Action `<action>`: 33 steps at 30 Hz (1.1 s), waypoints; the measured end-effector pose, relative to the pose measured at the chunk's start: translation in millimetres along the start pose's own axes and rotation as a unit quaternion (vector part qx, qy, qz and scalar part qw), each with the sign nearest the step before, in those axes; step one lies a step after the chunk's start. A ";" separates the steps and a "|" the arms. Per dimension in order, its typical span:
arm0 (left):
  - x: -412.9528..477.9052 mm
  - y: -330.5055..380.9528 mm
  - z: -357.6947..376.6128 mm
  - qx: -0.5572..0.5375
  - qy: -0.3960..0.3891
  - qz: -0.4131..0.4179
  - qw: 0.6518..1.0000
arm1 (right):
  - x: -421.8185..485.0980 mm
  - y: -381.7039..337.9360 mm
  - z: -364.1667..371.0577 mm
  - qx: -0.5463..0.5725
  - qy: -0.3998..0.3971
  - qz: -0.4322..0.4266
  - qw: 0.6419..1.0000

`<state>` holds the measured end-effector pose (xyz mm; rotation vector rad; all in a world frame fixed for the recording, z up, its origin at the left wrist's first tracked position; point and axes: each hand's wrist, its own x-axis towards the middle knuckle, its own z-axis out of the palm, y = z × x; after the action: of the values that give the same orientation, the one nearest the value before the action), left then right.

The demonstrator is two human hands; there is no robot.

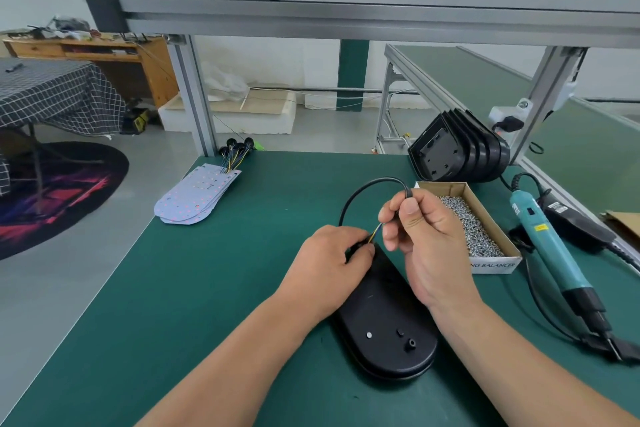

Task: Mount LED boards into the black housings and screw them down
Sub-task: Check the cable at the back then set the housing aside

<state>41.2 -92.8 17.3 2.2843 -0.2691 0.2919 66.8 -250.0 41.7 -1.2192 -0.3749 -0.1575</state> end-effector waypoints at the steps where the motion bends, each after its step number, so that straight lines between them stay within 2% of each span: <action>1: -0.3 0.4 -0.5 0.001 -0.005 -0.002 1.000 | -0.2 -0.1 -0.1 -0.001 0.000 0.001 1.000; 15: -9.2 -6.9 -6.5 0.009 -0.017 -0.022 1.000 | 9.8 -1.4 -22.6 -0.032 0.023 0.048 0.998; 19: -10.0 -7.4 -12.7 0.057 -0.002 -0.015 0.998 | 12.7 3.8 -31.8 -0.085 0.043 0.068 0.993; 22: -9.5 -3.1 -16.2 0.118 -0.026 -0.014 0.993 | 15.9 3.9 -33.1 -0.137 0.055 0.061 0.987; 25: -9.3 -2.9 -21.7 0.177 -0.041 -0.046 0.982 | 17.3 4.4 -34.6 -0.215 0.076 0.053 0.972; 27: -9.3 -2.6 -24.3 0.216 -0.057 -0.078 0.972 | 15.8 4.7 -36.6 -0.312 0.071 0.041 0.946; 29: -10.2 -0.8 -24.8 0.228 -0.075 -0.096 0.966 | 14.5 0.0 -35.1 -0.453 0.037 -0.046 0.890; 31: -9.6 1.0 -24.5 0.220 -0.086 -0.096 0.967 | 13.2 -3.8 -30.5 -0.529 -0.051 -0.185 0.827; 33: -8.7 2.0 -26.1 0.203 -0.089 -0.095 0.970 | 10.3 -3.0 -24.3 -0.567 -0.187 -0.210 0.774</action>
<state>29.1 -73.7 33.2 2.7243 -0.0827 0.0422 80.1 -272.9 41.0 -2.3728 -0.9883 -0.5930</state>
